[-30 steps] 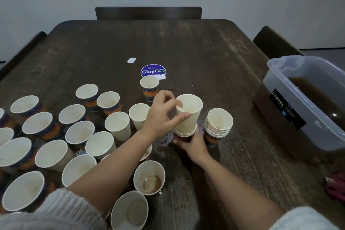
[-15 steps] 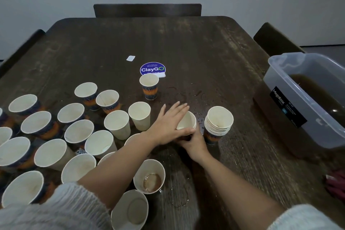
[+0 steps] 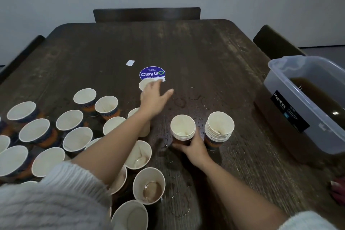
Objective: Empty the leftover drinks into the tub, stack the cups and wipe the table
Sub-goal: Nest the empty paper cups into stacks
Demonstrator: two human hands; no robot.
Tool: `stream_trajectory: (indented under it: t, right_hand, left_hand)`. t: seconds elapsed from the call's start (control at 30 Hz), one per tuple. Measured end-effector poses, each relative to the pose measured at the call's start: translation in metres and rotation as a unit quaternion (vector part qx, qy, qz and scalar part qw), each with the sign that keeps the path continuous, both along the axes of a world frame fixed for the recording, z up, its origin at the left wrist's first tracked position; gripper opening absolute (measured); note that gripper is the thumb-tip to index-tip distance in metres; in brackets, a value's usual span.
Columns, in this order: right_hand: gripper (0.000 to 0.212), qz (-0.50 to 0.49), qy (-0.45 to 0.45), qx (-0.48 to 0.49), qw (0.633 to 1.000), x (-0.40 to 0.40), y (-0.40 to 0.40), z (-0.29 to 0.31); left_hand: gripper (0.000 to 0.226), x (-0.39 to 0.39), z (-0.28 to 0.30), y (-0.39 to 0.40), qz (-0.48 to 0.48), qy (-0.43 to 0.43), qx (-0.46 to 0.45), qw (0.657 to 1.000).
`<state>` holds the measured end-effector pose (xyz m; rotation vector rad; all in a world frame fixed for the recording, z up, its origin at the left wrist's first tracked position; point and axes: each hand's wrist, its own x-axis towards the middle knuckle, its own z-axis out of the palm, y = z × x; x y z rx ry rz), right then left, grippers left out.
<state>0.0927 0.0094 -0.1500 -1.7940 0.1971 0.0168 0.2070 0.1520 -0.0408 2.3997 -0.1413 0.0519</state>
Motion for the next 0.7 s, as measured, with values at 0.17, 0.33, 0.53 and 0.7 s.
stream_trajectory:
  t: [0.17, 0.33, 0.53, 0.7]
  right_hand:
    - [0.083, 0.005, 0.002, -0.012, 1.000, 0.000, -0.001, -0.002]
    - [0.080, 0.005, -0.002, -0.019, 1.000, 0.000, -0.002, -0.002]
    - [0.079, 0.001, 0.007, -0.023, 1.000, 0.000, -0.002, -0.002]
    - [0.084, -0.005, 0.025, -0.034, 0.999, 0.002, 0.002, 0.000]
  left_hand:
    - [0.061, 0.043, -0.004, 0.023, 0.123, 0.141, 0.160, 0.969]
    - [0.045, 0.060, -0.025, 0.037, 0.090, 0.197, 0.183, 0.959]
    - [0.042, 0.049, -0.016, 0.035, 0.071, 0.127, 0.048, 0.988]
    - [0.034, 0.021, 0.016, 0.019, 0.001, 0.049, -0.186, 0.981]
